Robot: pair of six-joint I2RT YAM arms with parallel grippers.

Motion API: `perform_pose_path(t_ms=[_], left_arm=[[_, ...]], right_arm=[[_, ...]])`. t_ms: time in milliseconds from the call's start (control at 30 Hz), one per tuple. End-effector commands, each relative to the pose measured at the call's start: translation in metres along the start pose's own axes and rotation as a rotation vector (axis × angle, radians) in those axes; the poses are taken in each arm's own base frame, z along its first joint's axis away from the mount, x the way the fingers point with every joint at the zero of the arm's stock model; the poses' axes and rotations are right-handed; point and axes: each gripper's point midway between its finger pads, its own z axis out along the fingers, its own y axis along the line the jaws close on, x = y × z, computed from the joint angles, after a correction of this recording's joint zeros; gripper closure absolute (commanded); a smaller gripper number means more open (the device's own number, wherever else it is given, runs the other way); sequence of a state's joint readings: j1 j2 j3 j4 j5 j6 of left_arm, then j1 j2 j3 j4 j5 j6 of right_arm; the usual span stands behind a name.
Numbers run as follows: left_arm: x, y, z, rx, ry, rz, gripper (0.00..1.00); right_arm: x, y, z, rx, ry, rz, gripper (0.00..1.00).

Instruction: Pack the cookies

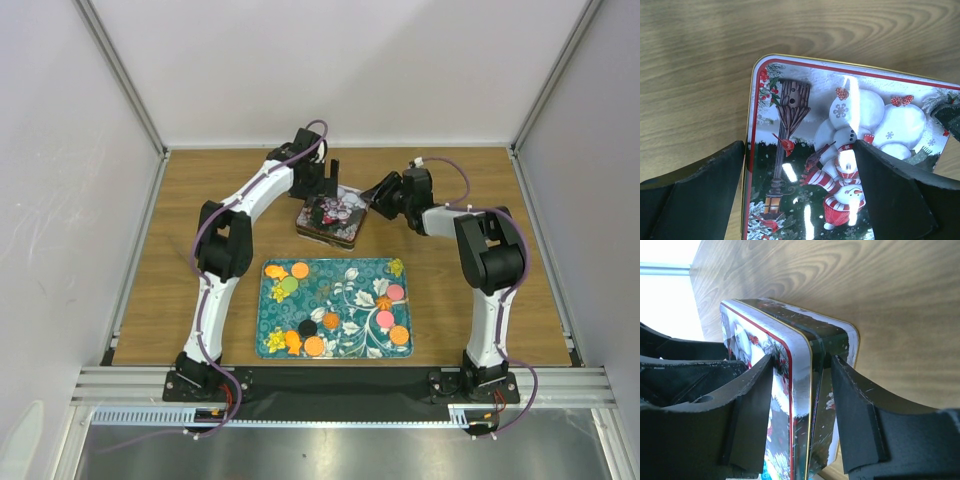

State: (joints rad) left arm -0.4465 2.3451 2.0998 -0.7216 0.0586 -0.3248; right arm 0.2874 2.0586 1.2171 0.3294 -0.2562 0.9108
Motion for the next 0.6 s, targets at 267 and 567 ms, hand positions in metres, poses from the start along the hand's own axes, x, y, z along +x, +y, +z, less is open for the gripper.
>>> perform_pose_path(t_ms=[267, 567], left_arm=[[0.013, -0.027, 0.005, 0.06, 0.056, 0.08, 0.04], [-0.001, -0.03, 0.008, 0.082, 0.036, 0.067, 0.03]], right_arm=[[0.098, -0.011, -0.024, 0.041, 0.207, 0.019, 1.0], [0.115, 0.02, -0.037, -0.036, 0.209, 0.057, 1.0]])
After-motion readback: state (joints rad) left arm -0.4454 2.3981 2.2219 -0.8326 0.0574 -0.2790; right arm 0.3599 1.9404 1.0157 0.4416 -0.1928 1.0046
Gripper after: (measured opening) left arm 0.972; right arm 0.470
